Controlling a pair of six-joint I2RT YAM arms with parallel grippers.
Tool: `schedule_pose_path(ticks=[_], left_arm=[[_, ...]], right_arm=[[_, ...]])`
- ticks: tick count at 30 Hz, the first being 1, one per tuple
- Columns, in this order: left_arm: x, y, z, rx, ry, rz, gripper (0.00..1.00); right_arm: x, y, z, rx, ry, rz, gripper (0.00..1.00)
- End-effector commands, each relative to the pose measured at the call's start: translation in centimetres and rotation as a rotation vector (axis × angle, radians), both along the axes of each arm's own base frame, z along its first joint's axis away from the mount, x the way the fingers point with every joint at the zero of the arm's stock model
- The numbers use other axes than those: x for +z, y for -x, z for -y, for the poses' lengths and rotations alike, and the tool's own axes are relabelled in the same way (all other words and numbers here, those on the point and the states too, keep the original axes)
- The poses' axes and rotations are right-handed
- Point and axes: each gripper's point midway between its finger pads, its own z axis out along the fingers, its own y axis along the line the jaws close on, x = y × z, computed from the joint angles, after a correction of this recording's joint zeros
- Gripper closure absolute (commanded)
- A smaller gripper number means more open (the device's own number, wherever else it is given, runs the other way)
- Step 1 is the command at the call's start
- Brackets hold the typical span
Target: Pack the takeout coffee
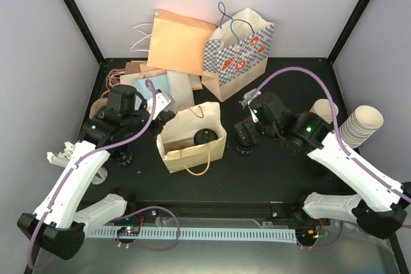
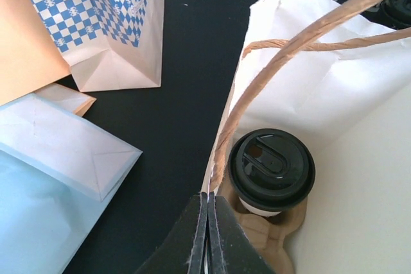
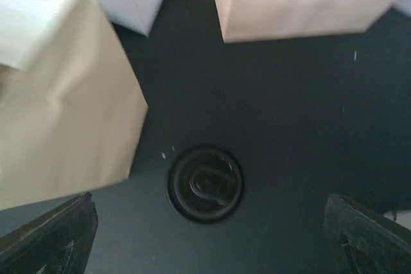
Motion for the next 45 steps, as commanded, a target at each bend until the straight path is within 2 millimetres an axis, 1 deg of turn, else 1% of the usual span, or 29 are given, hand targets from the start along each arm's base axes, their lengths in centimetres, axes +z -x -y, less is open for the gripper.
schedule_pose_path(ticks=[1, 4, 6, 9, 12, 14, 16, 22, 27, 30, 32, 35, 40, 45], left_arm=[[1.5, -0.7, -0.1, 0.029, 0.026, 0.058, 0.98], [1.7, -0.7, -0.2, 0.031, 0.025, 0.081, 0.98], [2.0, -0.7, -0.2, 0.033, 0.026, 0.097, 0.98], [2.2, -0.6, -0.4, 0.037, 0.026, 0.112, 0.99], [1.9, -0.6, -0.5, 0.042, 0.02, 0.106, 0.98], [1.7, -0.6, -0.5, 0.044, 0.019, 0.102, 0.98], [1.6, -0.6, -0.5, 0.045, 0.02, 0.101, 0.98], [1.8, -0.6, -0.6, 0.051, 0.016, 0.11, 0.98], [1.8, -0.5, -0.7, 0.052, 0.02, 0.109, 0.99], [1.9, -0.5, -0.7, 0.05, 0.021, 0.11, 0.98], [1.9, -0.5, -0.6, 0.05, 0.022, 0.108, 0.98], [2.0, -0.5, -0.6, 0.049, 0.024, 0.11, 0.99], [1.9, -0.4, -0.6, 0.049, 0.024, 0.106, 0.98], [1.9, -0.4, -0.6, 0.049, 0.024, 0.106, 0.99]], right_arm=[[-3.8, 0.3, 1.7, -0.13, 0.004, -0.156, 0.02], [-6.1, 0.0, 1.9, -0.17, 0.02, -0.23, 0.0], [-7.9, -0.3, 1.8, -0.202, 0.042, -0.28, 0.0], [-10.4, -0.8, 1.4, -0.232, 0.046, -0.34, 0.0], [-12.2, -1.7, 0.8, -0.248, 0.005, -0.374, 0.03], [-13.6, -2.2, 0.8, -0.264, -0.015, -0.402, 0.05], [-14.5, -2.6, 1.0, -0.284, -0.008, -0.426, 0.06], [-16.3, -3.0, 0.9, -0.301, 0.033, -0.456, 0.07], [-16.6, -3.6, 0.7, -0.309, 0.051, -0.46, 0.1], [-17.3, -3.9, 1.2, -0.335, 0.088, -0.458, 0.12], [-17.6, -3.8, 1.2, -0.333, 0.096, -0.468, 0.12], [-17.8, -3.8, 1.0, -0.33, 0.09, -0.472, 0.14], [-17.7, -3.9, 0.7, -0.315, 0.084, -0.476, 0.19], [-18.0, -3.9, 0.7, -0.318, 0.095, -0.483, 0.19]])
